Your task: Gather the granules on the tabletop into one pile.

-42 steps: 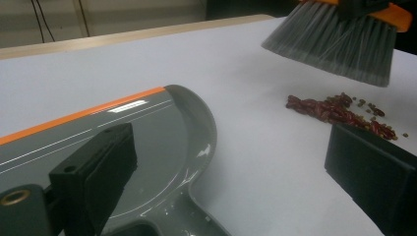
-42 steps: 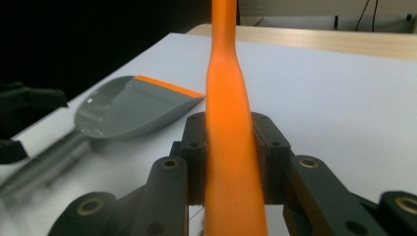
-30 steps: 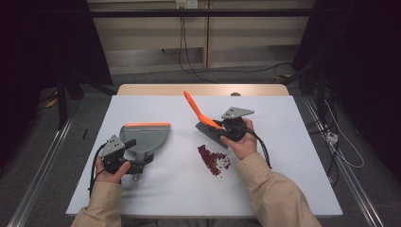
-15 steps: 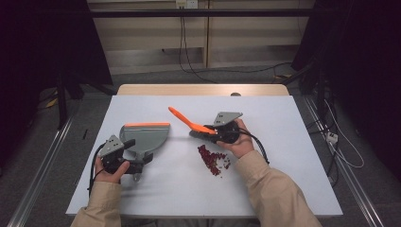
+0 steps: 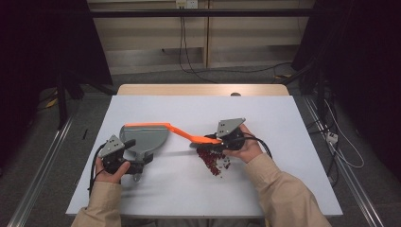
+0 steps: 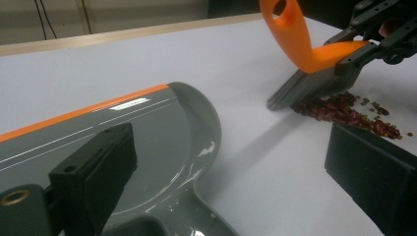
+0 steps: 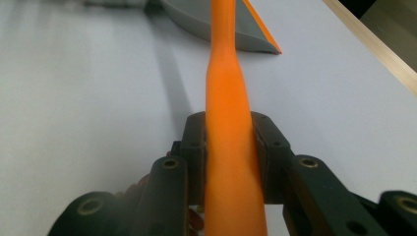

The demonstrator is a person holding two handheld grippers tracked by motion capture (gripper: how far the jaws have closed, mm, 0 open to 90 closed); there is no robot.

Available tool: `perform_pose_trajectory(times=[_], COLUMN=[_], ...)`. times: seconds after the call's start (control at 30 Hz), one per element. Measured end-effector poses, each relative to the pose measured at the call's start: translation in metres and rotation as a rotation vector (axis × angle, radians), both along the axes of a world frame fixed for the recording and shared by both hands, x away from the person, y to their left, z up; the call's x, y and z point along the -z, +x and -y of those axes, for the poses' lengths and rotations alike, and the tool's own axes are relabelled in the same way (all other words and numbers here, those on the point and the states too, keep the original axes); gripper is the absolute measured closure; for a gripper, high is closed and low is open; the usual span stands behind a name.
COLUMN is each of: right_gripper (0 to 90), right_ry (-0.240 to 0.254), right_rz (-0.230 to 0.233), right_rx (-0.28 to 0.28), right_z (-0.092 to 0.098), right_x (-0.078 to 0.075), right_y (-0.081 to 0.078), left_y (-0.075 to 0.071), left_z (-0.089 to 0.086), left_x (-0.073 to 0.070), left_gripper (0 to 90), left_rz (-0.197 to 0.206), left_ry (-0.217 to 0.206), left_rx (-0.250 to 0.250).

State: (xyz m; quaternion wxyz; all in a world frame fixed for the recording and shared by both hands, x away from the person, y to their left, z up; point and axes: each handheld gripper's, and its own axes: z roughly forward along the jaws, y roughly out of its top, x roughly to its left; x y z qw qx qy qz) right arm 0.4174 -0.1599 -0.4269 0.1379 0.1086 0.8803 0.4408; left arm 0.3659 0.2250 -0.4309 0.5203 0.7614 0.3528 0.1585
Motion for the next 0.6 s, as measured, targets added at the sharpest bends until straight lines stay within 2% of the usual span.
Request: perform_pose_trajectory(times=[0.13,0.23,0.37,0.4,0.5,0.6], right_gripper=[71.4,71.4,71.4,71.3,71.3,71.3], right_ry=[0.006,0.014,0.099,0.117,0.123,0.137], right_rz=[-0.01,-0.003,-0.003,-0.005,-0.013,-0.031], right_rx=[-0.01,0.007,0.065,0.086,0.189,0.338], right_z=[0.003,0.004,0.009,0.011,0.016,0.023], right_x=[-0.001,-0.002,-0.01,-0.012,-0.016,-0.014], right_y=[-0.005,-0.007,-0.008,-0.008,-0.012,-0.02], left_y=[0.0,0.0,0.0,0.0,0.0,0.0], left_z=[0.0,0.0,0.001,0.001,0.001,0.0], left_x=[0.0,0.0,0.0,0.0,0.0,0.0], left_gripper=[5.2,5.2,5.2,5.2,5.2,5.2], left_rz=[0.001,0.001,0.001,0.001,0.0,0.003], left_ry=[0.001,0.001,0.0,0.0,-0.001,-0.001], left_rx=[-0.001,-0.002,-0.002,-0.002,-0.001,0.0])
